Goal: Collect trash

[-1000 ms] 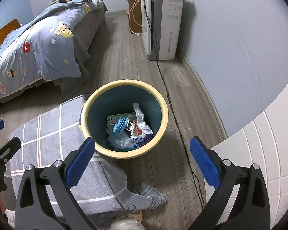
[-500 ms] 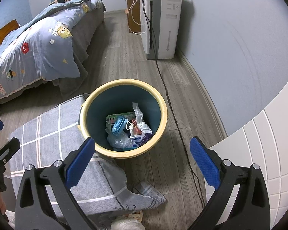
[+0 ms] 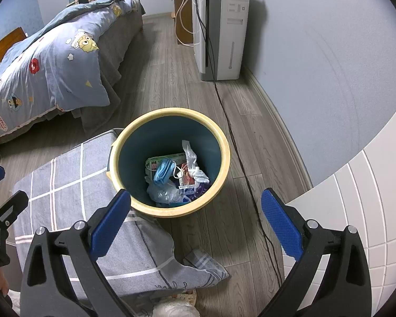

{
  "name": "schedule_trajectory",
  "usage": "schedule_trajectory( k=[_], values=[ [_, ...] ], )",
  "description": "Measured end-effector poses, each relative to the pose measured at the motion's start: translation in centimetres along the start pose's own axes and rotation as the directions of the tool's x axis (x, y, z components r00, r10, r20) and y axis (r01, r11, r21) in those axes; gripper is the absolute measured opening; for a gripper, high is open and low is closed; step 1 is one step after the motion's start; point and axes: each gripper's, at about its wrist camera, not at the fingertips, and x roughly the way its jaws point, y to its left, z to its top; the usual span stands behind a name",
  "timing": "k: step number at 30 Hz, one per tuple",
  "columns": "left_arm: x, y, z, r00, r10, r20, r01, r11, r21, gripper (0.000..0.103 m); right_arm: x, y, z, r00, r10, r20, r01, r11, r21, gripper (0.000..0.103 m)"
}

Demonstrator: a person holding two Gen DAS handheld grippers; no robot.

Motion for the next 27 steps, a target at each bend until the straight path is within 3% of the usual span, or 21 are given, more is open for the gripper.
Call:
schedule_trajectory(
  k=[27],
  values=[
    [-0.74,0.31,-0.19,1.000,-0.009,0.029,0.008,0.999,0.032,0.098,0.06,0.47,0.00,1.000,-0.007,-0.019,0.007,1.000,0.016,0.097]
  ],
)
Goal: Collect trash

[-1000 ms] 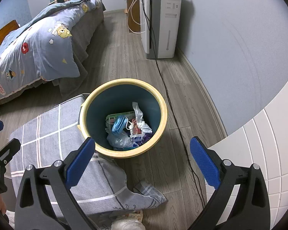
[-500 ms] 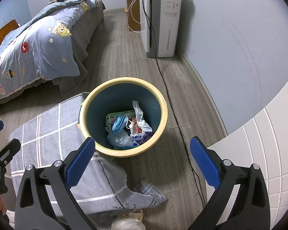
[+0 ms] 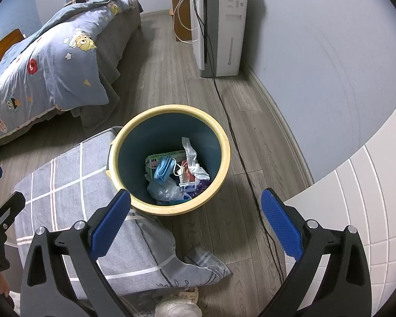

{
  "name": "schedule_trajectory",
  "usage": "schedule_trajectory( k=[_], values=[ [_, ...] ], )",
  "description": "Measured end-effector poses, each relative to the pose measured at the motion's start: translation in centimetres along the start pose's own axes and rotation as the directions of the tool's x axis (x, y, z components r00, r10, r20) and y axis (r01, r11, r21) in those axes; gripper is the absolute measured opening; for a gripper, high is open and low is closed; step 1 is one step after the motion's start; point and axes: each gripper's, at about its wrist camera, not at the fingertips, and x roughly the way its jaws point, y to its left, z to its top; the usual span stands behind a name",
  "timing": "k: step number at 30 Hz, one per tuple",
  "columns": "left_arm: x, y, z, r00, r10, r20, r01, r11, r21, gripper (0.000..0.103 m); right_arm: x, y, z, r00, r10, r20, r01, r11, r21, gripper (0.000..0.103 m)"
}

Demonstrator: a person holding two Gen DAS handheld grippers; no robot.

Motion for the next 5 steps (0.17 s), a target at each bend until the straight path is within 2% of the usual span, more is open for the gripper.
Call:
schedule_trajectory(
  k=[5],
  values=[
    [-0.29,0.16,-0.02,1.000,-0.001,0.006,0.001,1.000,0.000,0.098,0.19,-0.10,-0.02,1.000,-0.004,-0.008,0.004,1.000,0.012,0.097]
  ],
)
